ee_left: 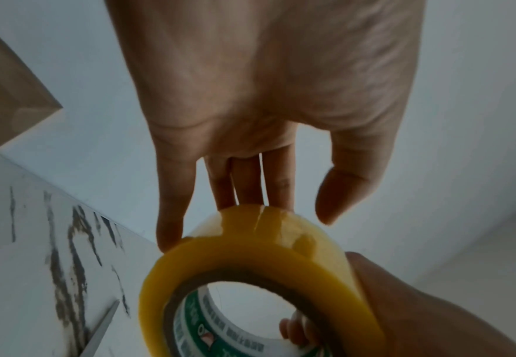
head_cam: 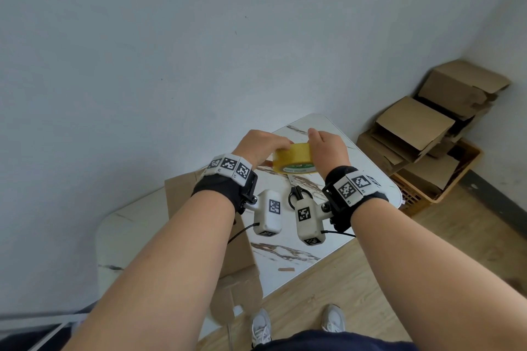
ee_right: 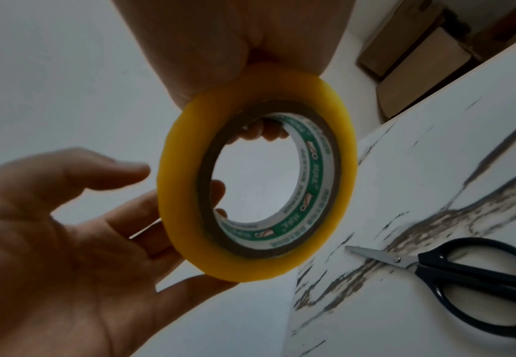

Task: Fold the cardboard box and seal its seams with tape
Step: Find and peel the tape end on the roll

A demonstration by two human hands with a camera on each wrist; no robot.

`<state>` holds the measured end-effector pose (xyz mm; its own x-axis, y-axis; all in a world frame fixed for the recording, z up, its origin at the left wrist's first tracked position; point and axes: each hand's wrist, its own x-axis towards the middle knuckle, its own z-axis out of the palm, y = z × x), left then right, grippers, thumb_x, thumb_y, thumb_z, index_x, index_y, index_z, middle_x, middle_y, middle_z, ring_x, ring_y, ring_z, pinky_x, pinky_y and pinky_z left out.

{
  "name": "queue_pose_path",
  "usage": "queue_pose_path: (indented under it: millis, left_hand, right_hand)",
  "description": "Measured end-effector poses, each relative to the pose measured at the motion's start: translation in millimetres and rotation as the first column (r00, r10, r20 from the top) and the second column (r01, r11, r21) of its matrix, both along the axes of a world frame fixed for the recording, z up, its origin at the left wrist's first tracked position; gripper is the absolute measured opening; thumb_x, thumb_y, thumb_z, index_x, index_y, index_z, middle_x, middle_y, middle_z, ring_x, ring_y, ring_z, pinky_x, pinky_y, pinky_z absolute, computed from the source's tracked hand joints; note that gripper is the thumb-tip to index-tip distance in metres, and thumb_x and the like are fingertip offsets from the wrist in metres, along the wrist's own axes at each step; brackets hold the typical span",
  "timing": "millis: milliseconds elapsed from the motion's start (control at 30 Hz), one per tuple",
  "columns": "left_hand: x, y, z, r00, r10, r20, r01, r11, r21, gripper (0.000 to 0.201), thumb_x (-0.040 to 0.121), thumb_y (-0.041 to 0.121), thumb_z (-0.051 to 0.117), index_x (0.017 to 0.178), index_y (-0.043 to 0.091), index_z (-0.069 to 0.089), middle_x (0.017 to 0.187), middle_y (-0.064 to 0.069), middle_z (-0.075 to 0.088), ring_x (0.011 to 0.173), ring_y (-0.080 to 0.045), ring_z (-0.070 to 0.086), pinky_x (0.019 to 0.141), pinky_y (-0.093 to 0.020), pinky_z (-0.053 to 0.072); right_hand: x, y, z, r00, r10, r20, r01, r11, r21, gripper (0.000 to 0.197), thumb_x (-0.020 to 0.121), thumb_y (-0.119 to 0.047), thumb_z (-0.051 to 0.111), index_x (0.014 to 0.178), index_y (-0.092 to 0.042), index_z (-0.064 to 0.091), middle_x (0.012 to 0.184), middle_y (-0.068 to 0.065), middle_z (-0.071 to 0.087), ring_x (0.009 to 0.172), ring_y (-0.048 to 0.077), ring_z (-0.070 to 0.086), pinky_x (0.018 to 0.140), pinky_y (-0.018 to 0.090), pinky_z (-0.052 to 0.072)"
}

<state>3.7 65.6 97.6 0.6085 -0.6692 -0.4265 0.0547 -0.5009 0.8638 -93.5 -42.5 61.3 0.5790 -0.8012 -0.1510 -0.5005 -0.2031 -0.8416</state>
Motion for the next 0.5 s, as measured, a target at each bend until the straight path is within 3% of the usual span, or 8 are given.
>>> queue_pose_path:
  millis: [133, 367, 500]
  left_hand:
    - [-0.6, -1.2, -3.4, 0.994, -0.037, 0.099, 0.033, 0.999, 0.040, 0.021, 0.077, 0.010, 0.063, 0.091, 0.018, 0.076, 0.093, 0.003, 0.070, 0.099, -0.018, 0.064, 0.085, -0.039, 0.058]
    - [-2.9, -2.7, -7.0, 0.988, -0.048, 0.150, 0.039, 0.997, 0.062, 0.023, 0.077, 0.008, 0.060, 0.086, 0.021, 0.076, 0.088, 0.005, 0.069, 0.096, -0.019, 0.064, 0.081, -0.041, 0.059]
    - [-3.6, 2.8, -12.1, 0.980, -0.025, 0.198, 0.017, 0.999, 0.041, 0.037, 0.078, -0.009, 0.050, 0.094, 0.014, 0.075, 0.092, -0.004, 0.069, 0.086, -0.021, 0.064, 0.068, -0.028, 0.059]
  right_hand:
    - [-1.3, 1.3, -0.4, 1.000, 0.004, 0.005, -0.004, 1.000, -0.008, 0.044, 0.098, -0.023, 0.038, 0.056, -0.012, 0.035, 0.055, 0.003, 0.036, 0.059, 0.022, 0.034, 0.059, 0.032, 0.027]
    - [-2.7, 4.5, -1.3, 1.000, 0.031, -0.002, -0.031, 0.999, -0.016, 0.042, 0.098, -0.020, 0.038, 0.057, -0.012, 0.033, 0.055, 0.003, 0.032, 0.055, 0.020, 0.030, 0.054, 0.033, 0.022]
    - [-2.8, 4.2, -0.3, 0.999, 0.049, 0.001, -0.049, 0.999, -0.002, 0.041, 0.098, -0.024, 0.039, 0.060, -0.009, 0.039, 0.057, 0.003, 0.036, 0.057, 0.020, 0.033, 0.056, 0.033, 0.025]
